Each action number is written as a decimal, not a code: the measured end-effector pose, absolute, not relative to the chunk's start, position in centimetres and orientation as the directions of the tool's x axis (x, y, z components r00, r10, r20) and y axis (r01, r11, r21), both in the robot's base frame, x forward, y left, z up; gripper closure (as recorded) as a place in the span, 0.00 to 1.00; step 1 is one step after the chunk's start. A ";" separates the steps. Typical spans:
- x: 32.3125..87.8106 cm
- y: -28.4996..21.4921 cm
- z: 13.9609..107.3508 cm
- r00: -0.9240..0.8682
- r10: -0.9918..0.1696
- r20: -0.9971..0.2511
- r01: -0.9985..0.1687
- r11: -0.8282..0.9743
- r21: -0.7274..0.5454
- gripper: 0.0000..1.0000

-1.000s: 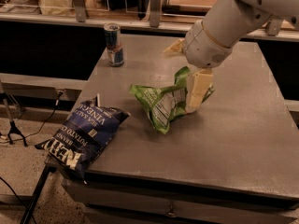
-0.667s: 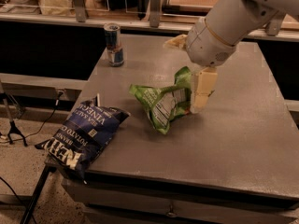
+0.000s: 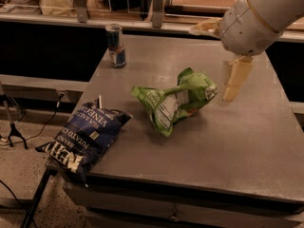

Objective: Move green rice chip bag near blue chip bag

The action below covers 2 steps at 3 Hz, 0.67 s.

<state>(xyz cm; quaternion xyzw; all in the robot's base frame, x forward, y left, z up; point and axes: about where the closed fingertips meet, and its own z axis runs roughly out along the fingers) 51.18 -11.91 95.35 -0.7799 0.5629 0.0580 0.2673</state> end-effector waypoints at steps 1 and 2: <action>52.9 -14.4 95.0 0.274 -0.898 -0.344 -0.933 -0.161 -0.321 0.00; 52.9 -14.4 95.0 0.274 -0.898 -0.344 -0.933 -0.161 -0.321 0.00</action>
Offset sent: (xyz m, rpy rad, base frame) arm 0.0149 -0.0216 -0.0032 -0.0524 0.0198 -0.0761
